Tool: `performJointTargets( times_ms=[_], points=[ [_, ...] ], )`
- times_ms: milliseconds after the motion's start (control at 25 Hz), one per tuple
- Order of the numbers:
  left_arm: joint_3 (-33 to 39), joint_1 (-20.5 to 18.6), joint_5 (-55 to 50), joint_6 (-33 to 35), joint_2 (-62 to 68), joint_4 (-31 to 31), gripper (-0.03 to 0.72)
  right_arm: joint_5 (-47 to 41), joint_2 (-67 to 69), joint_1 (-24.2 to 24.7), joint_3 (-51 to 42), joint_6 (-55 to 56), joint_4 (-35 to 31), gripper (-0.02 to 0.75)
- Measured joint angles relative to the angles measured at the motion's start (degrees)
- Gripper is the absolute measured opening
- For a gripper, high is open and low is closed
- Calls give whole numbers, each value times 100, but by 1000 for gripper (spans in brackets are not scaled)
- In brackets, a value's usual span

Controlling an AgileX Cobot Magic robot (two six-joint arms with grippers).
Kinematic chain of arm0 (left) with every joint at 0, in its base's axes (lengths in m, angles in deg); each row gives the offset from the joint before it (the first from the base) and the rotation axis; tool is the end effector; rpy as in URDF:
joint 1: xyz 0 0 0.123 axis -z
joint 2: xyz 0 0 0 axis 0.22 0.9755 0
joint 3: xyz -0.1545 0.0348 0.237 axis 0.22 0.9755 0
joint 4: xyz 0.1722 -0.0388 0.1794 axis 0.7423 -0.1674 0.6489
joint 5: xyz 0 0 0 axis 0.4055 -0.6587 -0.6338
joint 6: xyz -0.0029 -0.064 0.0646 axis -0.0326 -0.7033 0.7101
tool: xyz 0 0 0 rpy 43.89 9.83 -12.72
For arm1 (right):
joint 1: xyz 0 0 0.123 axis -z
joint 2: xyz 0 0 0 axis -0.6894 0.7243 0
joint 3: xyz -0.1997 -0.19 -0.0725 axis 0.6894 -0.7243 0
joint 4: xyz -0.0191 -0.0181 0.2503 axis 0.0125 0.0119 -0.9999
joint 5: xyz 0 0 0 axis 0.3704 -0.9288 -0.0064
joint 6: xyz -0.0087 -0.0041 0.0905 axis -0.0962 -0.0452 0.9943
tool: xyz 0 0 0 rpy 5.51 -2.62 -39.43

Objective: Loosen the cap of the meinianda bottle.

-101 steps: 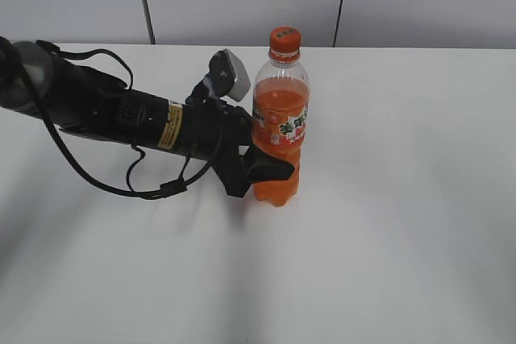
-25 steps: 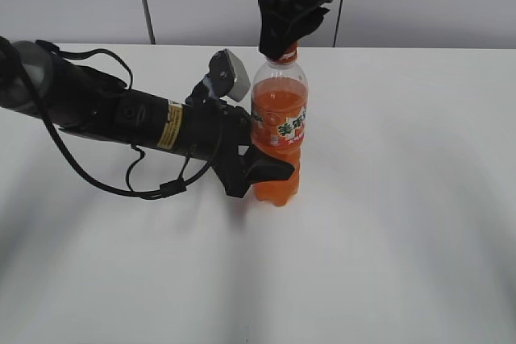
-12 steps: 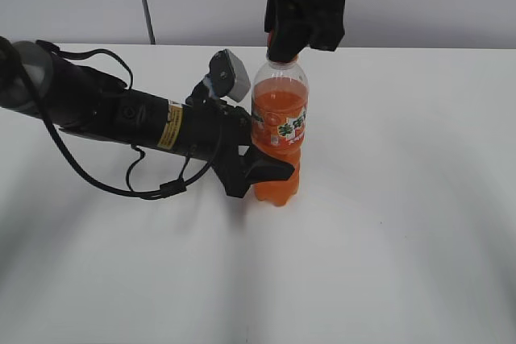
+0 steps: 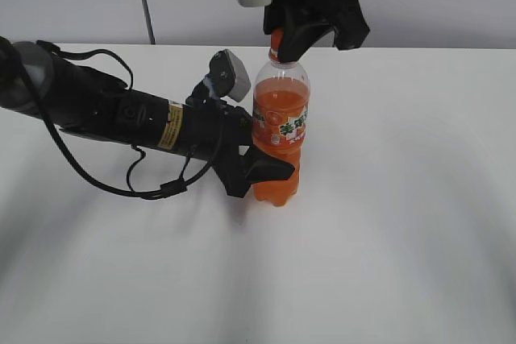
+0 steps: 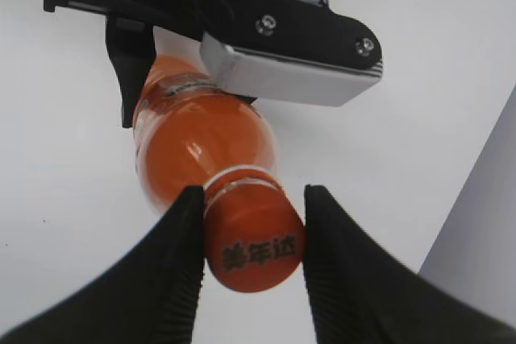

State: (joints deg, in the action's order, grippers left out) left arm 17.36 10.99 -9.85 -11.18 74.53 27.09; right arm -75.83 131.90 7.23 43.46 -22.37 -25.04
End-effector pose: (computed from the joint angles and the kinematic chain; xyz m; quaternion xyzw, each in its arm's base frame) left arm 0.3441 -0.2226 0.1121 0.5155 0.6912 -0.3426 0.3729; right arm 0.3301 0.2491 0.3254 -0.8468 0.4961 -0.0505 0.1850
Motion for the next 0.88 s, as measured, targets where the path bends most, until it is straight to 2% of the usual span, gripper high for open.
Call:
performJointTargets(
  times_ms=[360,880],
  points=[
    [0,5,-10,-17,0,-27,417,10,0,-11,0,-882,128,274],
    [0,5,23,-17,0,-27,416,-7,-73,-11,-25,-996,239,274]
  ],
)
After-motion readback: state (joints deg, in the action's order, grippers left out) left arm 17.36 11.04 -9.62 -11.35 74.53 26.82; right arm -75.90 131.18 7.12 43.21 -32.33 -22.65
